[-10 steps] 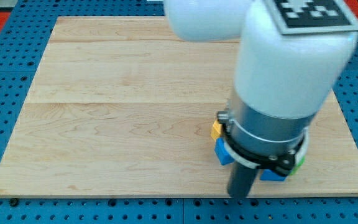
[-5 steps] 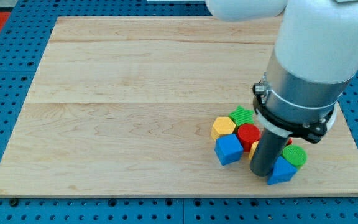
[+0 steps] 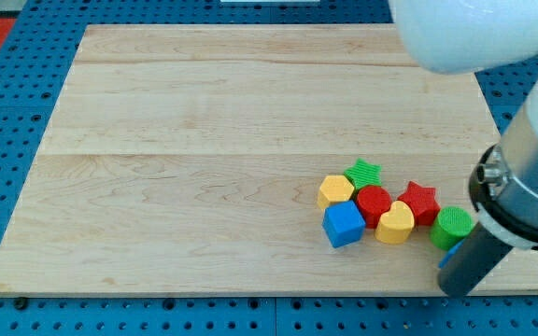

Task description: Separate the blue triangle from a group of blocks

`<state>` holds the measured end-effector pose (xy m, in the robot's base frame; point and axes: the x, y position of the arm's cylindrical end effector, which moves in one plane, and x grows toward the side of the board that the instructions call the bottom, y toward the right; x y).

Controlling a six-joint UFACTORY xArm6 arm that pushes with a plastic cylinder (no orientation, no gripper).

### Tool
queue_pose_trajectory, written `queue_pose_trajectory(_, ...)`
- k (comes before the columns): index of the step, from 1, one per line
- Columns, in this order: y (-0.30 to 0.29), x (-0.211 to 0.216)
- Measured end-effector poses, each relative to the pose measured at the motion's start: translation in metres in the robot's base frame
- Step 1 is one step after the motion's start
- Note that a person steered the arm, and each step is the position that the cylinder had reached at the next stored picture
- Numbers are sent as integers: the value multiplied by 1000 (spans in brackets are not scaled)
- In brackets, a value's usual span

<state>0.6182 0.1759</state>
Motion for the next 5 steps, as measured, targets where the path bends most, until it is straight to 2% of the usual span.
queue_pose_trajectory(2, 7, 1)
queue_pose_trajectory(4, 67, -15)
queue_pose_trajectory(5, 52, -14)
